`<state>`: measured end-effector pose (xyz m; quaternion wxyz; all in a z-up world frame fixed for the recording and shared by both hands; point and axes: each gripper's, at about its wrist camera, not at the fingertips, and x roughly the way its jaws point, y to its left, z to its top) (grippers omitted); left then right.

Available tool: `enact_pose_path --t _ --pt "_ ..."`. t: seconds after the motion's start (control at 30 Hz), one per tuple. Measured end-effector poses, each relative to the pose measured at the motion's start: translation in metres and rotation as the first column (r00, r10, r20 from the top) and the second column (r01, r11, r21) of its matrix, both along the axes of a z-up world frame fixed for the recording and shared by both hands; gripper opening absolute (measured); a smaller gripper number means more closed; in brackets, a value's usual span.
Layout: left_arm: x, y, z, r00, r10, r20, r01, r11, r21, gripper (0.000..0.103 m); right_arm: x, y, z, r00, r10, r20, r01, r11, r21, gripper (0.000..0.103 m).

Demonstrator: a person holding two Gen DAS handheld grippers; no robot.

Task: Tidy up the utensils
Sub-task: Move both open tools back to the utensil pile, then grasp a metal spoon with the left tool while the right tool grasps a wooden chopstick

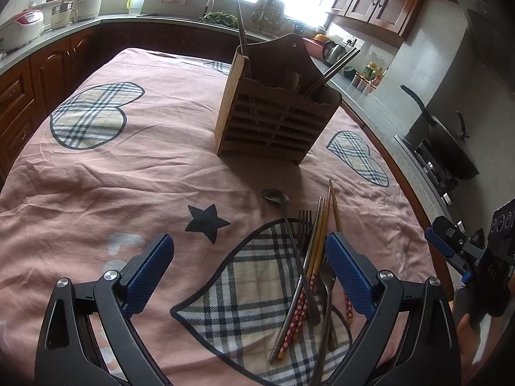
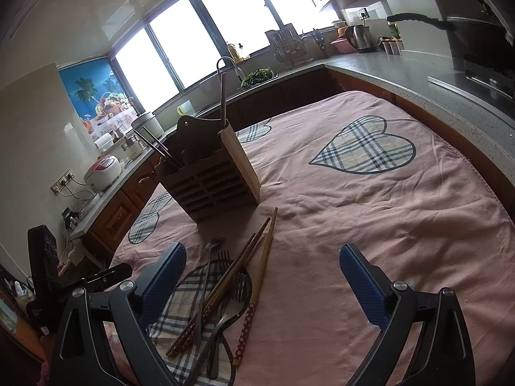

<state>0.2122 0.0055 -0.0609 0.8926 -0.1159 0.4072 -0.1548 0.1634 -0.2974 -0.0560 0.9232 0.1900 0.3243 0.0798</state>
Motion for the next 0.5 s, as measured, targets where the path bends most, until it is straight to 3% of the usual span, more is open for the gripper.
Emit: enact_pose_path --t 0.17,0.3,0.5 --pt "0.006 -0.007 -0.003 1.0 -0.018 -0.01 0.018 1.0 0.015 0.097 0.007 0.002 -0.006 1.0 0.005 -0.023 -0.005 1.0 -0.004 0.092" --pt "0.015 -0.016 -0.007 0.998 -0.051 -0.023 0.052 0.998 0.033 0.096 0.016 0.005 -0.014 0.998 0.018 -0.056 -0.019 1.0 -0.005 0.083" --pt "0.031 -0.036 -0.014 0.992 -0.114 -0.047 0.117 0.99 0.076 0.079 0.038 0.01 -0.03 0.992 0.042 -0.118 -0.043 0.999 -0.005 0.06"
